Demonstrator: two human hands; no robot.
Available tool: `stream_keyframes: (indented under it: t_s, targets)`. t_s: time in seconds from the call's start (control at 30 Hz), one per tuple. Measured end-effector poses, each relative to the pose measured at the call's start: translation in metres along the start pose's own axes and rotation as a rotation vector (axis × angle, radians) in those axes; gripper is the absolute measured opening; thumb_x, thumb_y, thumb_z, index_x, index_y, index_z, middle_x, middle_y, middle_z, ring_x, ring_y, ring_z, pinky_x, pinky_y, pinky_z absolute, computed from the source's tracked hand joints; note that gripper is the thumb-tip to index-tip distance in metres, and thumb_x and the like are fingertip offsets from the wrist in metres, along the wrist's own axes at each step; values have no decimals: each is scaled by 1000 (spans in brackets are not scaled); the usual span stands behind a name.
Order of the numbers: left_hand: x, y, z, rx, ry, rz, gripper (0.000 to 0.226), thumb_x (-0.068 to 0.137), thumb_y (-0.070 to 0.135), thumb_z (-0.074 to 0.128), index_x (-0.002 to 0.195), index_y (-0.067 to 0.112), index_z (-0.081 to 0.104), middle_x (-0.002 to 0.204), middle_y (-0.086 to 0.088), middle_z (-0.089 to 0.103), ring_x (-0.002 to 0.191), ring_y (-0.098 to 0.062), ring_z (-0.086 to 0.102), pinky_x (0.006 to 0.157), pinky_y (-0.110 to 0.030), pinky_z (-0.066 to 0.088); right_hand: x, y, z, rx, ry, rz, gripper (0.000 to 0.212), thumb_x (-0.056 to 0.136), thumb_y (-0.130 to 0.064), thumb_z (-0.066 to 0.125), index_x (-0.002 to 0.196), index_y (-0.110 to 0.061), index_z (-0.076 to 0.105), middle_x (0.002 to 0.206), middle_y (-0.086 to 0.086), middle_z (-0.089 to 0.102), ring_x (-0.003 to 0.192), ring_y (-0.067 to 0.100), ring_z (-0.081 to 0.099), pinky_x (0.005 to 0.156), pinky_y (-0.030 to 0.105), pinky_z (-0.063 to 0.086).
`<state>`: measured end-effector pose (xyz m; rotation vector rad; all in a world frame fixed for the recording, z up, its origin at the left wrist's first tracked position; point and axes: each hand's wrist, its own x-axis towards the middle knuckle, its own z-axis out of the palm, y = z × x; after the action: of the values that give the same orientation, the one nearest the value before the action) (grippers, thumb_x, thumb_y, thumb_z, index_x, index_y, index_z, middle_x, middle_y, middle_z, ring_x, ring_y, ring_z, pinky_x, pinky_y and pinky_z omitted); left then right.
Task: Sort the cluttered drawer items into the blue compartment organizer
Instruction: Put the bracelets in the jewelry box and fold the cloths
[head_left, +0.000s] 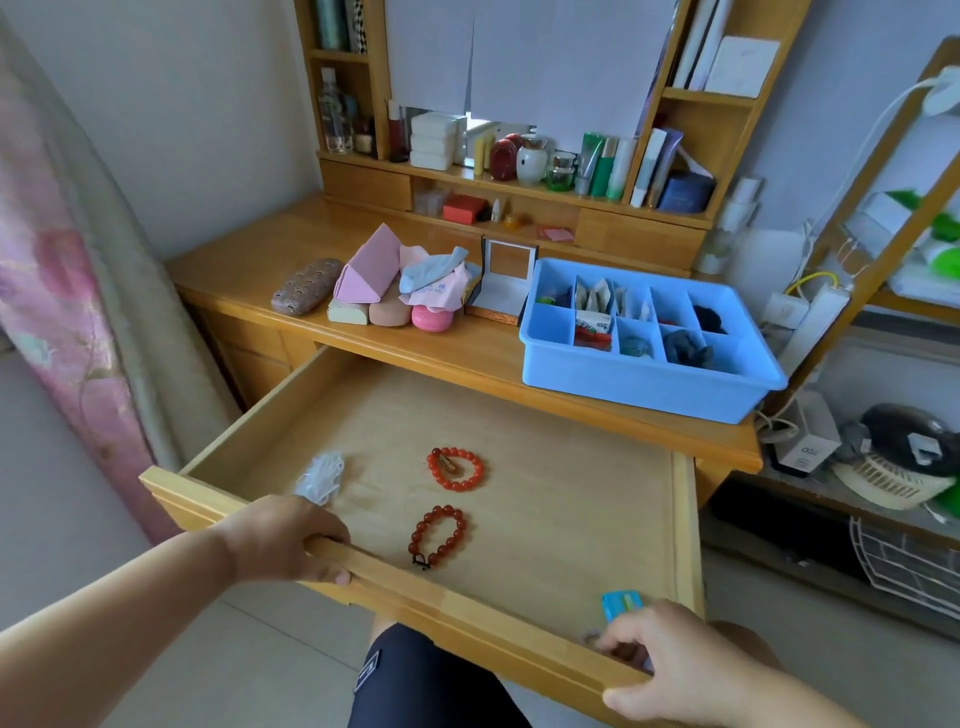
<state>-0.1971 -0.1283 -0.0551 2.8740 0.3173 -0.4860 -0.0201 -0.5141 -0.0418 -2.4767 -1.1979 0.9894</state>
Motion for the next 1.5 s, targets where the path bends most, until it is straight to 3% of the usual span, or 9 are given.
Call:
stream_keyframes:
  t_s: [0.13,0.27,0.47,0.6,0.77,1.03,1.23,1.4,1.5]
  targets:
    - [17,-4,3,-4,-88,-50,65,57,84,53,107,43,59,94,23,63,86,1,55,77,-16,43,22,6,0,-60,-66,66,44,70,-64,60,110,-47,59,93,-19,59,88,1,59,77,14,43]
    - [23,-12,20,-77,-102,-107,73,44,84,55,104,44,59,91,25,63,86,7,54,76,-10,41,34,26,18,88,-178,-77,9,93,-37,50,98,-35,57,116,-7,52,118,8,49,93,10,33]
    - [48,-6,-1,-243,-266,-167,55,54,87,55,89,45,64,90,23,66,84,8,60,77,-11,48,64,40,-19,222,-52,17,21,82,-44,63,79,-25,72,59,-28,59,67,-12,56,62,4,38]
    - [99,25,-9,-302,42,-200,3,85,46,62,86,45,60,88,24,63,78,9,59,75,-14,50,82,51,-23,282,82,27,10,85,-35,63,80,-29,71,73,-19,69,69,-5,61,67,13,46]
    - [186,55,2,-293,231,-203,31,91,9,52,117,23,64,114,7,56,95,-12,59,79,-16,41,98,59,-22,318,146,44,12,85,-33,62,75,-36,68,72,-28,65,67,-6,59,60,7,41]
    - [222,57,15,-155,121,-253,31,89,20,60,120,23,59,119,3,53,102,-20,59,82,-24,44,116,59,-27,455,183,95,13,84,-29,63,73,-33,70,64,-24,64,58,-5,56,58,7,40]
    - [200,62,33,-53,92,-189,19,88,19,54,107,19,59,103,6,44,84,-9,53,67,-17,37,120,54,-30,462,161,95,11,77,-40,60,67,-39,66,81,-13,71,75,-2,63,81,17,50]
    - [190,90,6,-124,219,-161,22,97,25,46,116,21,56,105,11,50,100,-11,58,82,-22,45,112,44,-54,484,156,84,11,80,-41,60,78,-36,69,86,-12,71,83,-2,64,85,12,47]
    - [179,127,-23,-328,347,-35,13,94,22,51,100,19,61,86,15,55,80,-1,55,71,-17,38,108,36,-67,630,221,61,9,89,-33,59,96,-32,65,93,2,71,82,9,68,82,22,53]
